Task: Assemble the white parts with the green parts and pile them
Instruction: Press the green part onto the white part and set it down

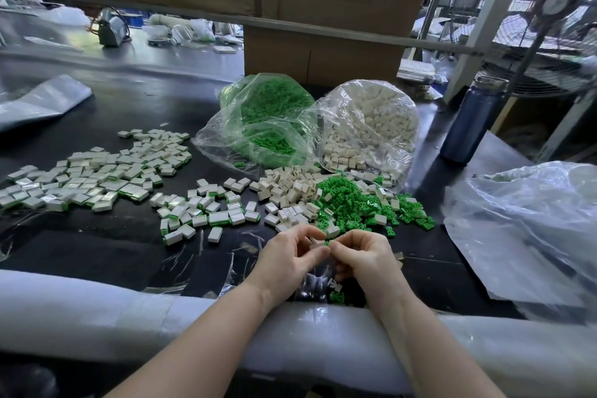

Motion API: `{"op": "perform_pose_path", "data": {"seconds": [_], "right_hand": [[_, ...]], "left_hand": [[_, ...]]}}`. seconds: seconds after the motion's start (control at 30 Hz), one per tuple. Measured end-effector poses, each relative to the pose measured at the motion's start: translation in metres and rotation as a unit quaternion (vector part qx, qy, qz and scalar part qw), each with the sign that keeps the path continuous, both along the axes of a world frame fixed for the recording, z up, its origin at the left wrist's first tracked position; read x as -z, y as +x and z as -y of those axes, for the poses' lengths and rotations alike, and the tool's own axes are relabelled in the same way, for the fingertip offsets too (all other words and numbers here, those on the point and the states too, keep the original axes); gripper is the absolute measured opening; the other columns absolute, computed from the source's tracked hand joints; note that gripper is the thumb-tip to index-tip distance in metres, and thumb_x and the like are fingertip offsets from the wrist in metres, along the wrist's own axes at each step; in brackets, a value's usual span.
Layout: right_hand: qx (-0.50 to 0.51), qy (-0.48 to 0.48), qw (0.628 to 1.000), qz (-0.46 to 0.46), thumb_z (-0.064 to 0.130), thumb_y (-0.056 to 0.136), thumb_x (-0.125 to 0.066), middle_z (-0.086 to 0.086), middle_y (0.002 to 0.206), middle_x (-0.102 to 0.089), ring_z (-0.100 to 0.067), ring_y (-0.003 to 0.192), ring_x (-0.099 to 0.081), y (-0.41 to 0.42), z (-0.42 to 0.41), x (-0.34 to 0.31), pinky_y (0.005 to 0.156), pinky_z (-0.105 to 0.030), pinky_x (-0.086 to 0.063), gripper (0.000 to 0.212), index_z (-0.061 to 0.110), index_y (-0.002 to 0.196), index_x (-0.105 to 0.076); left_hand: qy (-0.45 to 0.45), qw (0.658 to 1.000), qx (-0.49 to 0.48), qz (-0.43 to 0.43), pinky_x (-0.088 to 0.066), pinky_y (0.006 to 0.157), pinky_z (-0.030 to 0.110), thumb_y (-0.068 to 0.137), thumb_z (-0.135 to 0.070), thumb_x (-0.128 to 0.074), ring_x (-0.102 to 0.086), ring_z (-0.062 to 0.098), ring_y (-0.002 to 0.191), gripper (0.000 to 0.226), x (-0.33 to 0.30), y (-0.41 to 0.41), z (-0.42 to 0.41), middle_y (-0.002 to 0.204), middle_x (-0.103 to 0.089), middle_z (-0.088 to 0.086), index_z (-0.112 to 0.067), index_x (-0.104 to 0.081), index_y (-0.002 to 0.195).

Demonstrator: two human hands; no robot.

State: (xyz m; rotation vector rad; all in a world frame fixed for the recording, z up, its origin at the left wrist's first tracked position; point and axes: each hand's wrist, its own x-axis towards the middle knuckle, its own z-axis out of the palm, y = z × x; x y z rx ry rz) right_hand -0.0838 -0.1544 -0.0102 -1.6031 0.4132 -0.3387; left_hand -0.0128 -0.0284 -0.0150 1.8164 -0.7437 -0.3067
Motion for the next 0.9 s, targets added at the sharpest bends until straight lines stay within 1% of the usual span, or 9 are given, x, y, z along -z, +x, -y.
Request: {"op": "perform_pose_path", "data": {"seconds": [0.07,0.17,0.27,0.33,0.4,0.53,0.63,0.77,0.9], "right_hand": [[0.003,0.014,1.000,-0.003,-0.002,0.083,-0.063,-0.004,0.048,-0.059,-0.012,0.042,-0.054,0.0006,-0.0003,0.0005,0.041,-0.020,-0.045,0.014,-0.002,0.069,-0.062],[0.005,0.009,1.000,0.010,0.000,0.082,-0.065,-0.006,0.055,-0.063,-0.012,0.047,-0.057,0.0002,-0.0007,0.0003,0.046,-0.021,-0.049,0.012,0.001,0.071,-0.065],[0.010,0.006,0.999,0.043,0.000,0.082,-0.066,-0.003,0.060,-0.067,-0.010,0.053,-0.061,-0.0019,0.0005,-0.0005,0.050,-0.021,-0.052,0.005,0.003,0.079,-0.067],[0.005,-0.003,0.999,0.049,-0.001,0.081,-0.067,-0.003,0.060,-0.067,-0.010,0.052,-0.061,-0.0024,0.0010,-0.0005,0.051,-0.021,-0.052,0.005,0.004,0.079,-0.068],[0.002,-0.016,0.999,0.040,-0.002,0.081,-0.067,-0.003,0.057,-0.065,-0.011,0.049,-0.059,-0.0020,0.0012,0.0002,0.050,-0.022,-0.053,0.009,0.003,0.074,-0.068],[0.005,-0.016,1.000,0.017,-0.001,0.083,-0.065,-0.001,0.054,-0.065,-0.012,0.047,-0.060,0.0000,0.0010,0.0027,0.050,-0.024,-0.054,0.013,0.005,0.072,-0.066],[-0.001,-0.038,0.999,0.003,0.000,0.085,-0.064,0.000,0.053,-0.063,-0.011,0.047,-0.059,0.0006,0.0012,0.0039,0.050,-0.022,-0.053,0.014,0.005,0.071,-0.065],[-0.017,-0.075,0.997,0.005,-0.001,0.084,-0.064,-0.004,0.056,-0.061,-0.013,0.049,-0.056,-0.0009,-0.0011,0.0018,0.051,-0.023,-0.050,0.015,0.005,0.070,-0.064],[-0.024,-0.089,0.996,-0.008,-0.001,0.084,-0.063,-0.005,0.055,-0.062,-0.013,0.047,-0.055,-0.0013,-0.0023,0.0000,0.049,-0.023,-0.050,0.014,0.003,0.070,-0.064]], "left_hand": [[0.008,1.000,0.001,0.002,-0.047,0.065,0.021,0.079,-0.012,-0.073,-0.054,0.011,0.063,0.022,0.0002,-0.0007,-0.0003,0.074,-0.059,0.002,-0.022,-0.057,0.090],[0.016,1.000,-0.009,0.023,-0.048,0.064,0.016,0.081,-0.012,-0.070,-0.056,0.009,0.065,0.021,0.0011,-0.0004,-0.0010,0.075,-0.060,-0.001,-0.025,-0.054,0.083],[0.006,1.000,-0.013,0.020,-0.050,0.072,0.018,0.086,-0.017,-0.064,-0.060,0.010,0.074,0.010,0.0010,0.0008,-0.0017,0.079,-0.064,-0.003,-0.025,-0.060,0.085],[-0.001,1.000,-0.007,0.008,-0.047,0.069,0.013,0.088,-0.019,-0.062,-0.059,0.002,0.071,0.010,0.0008,0.0016,-0.0024,0.075,-0.063,-0.008,-0.026,-0.063,0.081],[-0.002,1.000,-0.002,-0.002,-0.042,0.065,0.007,0.088,-0.019,-0.061,-0.057,-0.005,0.066,0.009,0.0004,0.0024,-0.0025,0.073,-0.063,-0.013,-0.024,-0.067,0.083],[-0.009,0.999,0.021,-0.024,-0.044,0.067,0.008,0.088,-0.015,-0.061,-0.059,-0.007,0.067,0.012,0.0008,0.0031,-0.0034,0.076,-0.068,-0.009,-0.012,-0.072,0.093],[0.001,1.000,0.024,-0.020,-0.042,0.066,0.008,0.089,-0.015,-0.061,-0.055,-0.008,0.062,0.012,0.0012,0.0019,-0.0035,0.069,-0.064,-0.013,-0.013,-0.072,0.088],[0.018,1.000,0.012,-0.010,-0.039,0.060,0.006,0.088,-0.015,-0.061,-0.053,-0.010,0.055,0.013,0.0020,0.0029,-0.0035,0.061,-0.060,-0.017,-0.021,-0.069,0.079],[0.045,0.999,0.013,0.016,-0.042,0.065,0.009,0.088,-0.018,-0.062,-0.055,-0.005,0.063,0.010,0.0036,0.0023,-0.0037,0.068,-0.062,-0.014,-0.017,-0.072,0.086]]}}
